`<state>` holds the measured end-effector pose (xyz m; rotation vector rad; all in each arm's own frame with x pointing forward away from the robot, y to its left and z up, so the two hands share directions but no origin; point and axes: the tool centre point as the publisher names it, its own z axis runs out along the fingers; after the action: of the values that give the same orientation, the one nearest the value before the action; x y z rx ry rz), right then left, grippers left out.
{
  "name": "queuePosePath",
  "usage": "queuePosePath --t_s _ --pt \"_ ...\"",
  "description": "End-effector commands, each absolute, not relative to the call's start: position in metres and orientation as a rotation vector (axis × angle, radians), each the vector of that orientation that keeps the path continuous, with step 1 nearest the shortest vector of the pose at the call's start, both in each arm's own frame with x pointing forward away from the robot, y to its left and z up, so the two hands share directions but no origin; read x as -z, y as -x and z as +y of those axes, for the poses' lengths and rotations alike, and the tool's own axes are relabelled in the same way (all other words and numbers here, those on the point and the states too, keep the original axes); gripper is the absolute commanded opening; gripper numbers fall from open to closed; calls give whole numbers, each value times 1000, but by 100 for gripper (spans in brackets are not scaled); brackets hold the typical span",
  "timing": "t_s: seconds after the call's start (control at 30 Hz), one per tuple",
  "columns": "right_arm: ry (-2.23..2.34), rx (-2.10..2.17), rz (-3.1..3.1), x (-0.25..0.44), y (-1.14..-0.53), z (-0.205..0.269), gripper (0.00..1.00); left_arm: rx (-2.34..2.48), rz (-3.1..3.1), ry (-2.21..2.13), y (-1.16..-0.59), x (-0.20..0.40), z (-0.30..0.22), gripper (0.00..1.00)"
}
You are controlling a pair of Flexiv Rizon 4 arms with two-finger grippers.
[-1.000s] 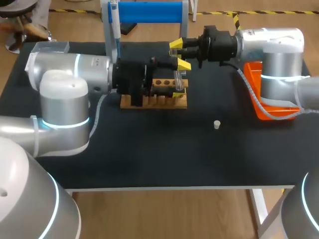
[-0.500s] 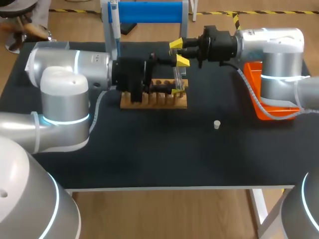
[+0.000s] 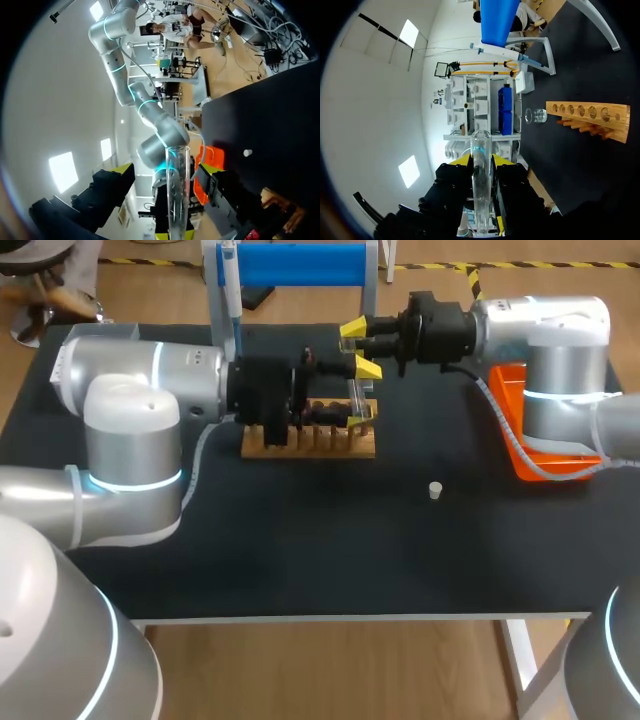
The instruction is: Invert the test tube, pick up the pipette, mount the tip to pipette, aspirate from beaker and dispense into the tube, eject the tip, return the pipette, and cap with the stopper.
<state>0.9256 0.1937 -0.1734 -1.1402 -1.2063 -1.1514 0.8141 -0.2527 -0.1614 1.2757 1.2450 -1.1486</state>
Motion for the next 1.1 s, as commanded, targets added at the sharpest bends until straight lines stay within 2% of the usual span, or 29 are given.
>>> queuePosePath --t_s 0.03,0.2,0.43,0.47,0.5,0.57,0.6,0.63,1.07,1.1 --pt "1142 1150 -1209 173 -926 193 0 1146 1243 -1271 -816 163 -256 78" --pt "1142 1150 -1209 173 -926 193 0 1147 1244 -1262 -817 163 -255 83" --pt "1142 1150 -1209 173 -926 193 0 1148 1242 -1261 -818 164 -255 72" --pt "1142 1150 -1209 173 -926 193 0 1148 1242 -1260 -818 164 -255 66" --pt "1142 1150 -1209 173 -926 193 0 1149 1241 -1258 -818 165 -255 45" --pt "1142 1150 -1209 173 -926 193 0 1149 1244 -1254 -818 165 -255 39" --pt "1142 1150 -1209 173 -926 193 0 1148 1246 -1252 -818 166 -255 15" --pt "1142 1150 -1209 173 -926 193 0 1148 1246 -1250 -818 166 -255 0" --pt "1142 1150 -1209 173 -926 193 0 1171 1240 -1242 -818 166 -253 0" --pt "1142 1150 -1209 173 -926 193 5 1171 1240 -1242 -818 166 -253 0"
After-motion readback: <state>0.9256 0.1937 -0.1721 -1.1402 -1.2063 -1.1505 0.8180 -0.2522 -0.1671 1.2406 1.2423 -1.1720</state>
